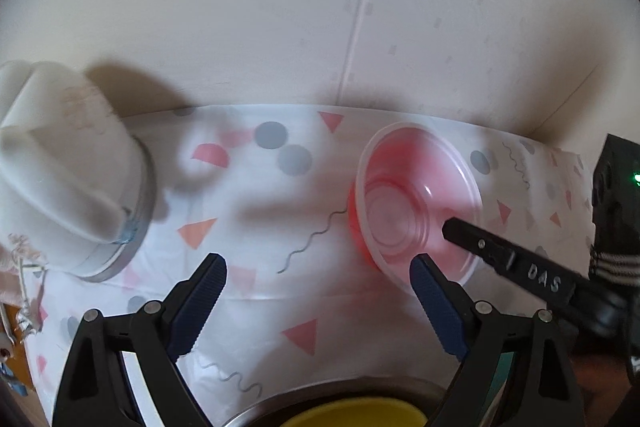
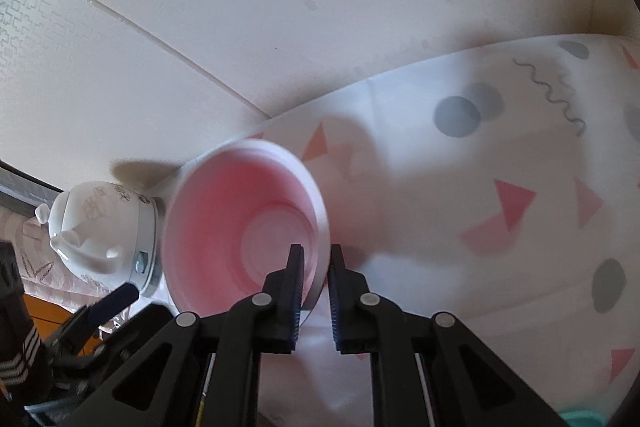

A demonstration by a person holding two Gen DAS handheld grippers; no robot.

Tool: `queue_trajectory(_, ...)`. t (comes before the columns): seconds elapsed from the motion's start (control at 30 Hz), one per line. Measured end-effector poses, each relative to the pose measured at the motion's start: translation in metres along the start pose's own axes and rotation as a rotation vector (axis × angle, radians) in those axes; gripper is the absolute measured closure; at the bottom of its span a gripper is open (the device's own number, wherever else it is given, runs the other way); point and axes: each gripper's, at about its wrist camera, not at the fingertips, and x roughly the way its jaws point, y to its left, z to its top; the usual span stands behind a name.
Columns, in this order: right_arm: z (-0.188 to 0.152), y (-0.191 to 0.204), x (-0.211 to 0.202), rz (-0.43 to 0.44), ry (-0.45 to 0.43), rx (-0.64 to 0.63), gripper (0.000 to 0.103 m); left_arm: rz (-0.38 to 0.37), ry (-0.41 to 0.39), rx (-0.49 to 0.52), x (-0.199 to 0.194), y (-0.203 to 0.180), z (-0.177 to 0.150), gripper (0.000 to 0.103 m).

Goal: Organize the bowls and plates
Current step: 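Lift the red-and-pink bowl with the right gripper and carry it over the steel bowl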

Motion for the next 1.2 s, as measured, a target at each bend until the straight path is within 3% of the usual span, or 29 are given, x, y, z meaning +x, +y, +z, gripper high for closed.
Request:
queue_trajectory(0.2,-0.009,-0.010,-0.002,-0.010,-0.003,0.029,0.091,-0.015,0.009,0.042,0.011,-0.020,0.002,0.030)
queue_trajectory(0.27,-0.011,-0.012,-0.004,-0.013,-0.006,0.033,0.091,-0.027,0.018,0.068,0.014,-0.027,0.002,0.054)
queue_trajectory(0.37,-0.012,-0.011,-0.004,-0.009,-0.012,0.043,0.091,-0.051,0.050,0.089,0.021,-0.033,0.001,0.075)
queue_trajectory(0.53,-0.019,-0.013,-0.011,-0.017,-0.020,0.034,0.091,-0.083,0.060,0.113,0.023,-0.040,-0.004,0.088)
queue_trajectory(0.63,-0.019,-0.012,-0.011,-0.035,-0.027,0.024,0.091,-0.092,0.045,0.153,0.018,-0.048,-0.006,0.088)
queue_trajectory(0.97,-0.028,-0.017,-0.033,-0.022,-0.057,0.057,0.091,-0.163,0.036,0.125,0.005,-0.046,-0.015,0.089)
queue_trajectory(1.2,-0.032,-0.011,-0.057,0.002,-0.098,0.075,0.091,-0.214,-0.022,0.118,-0.029,-0.045,-0.021,0.088)
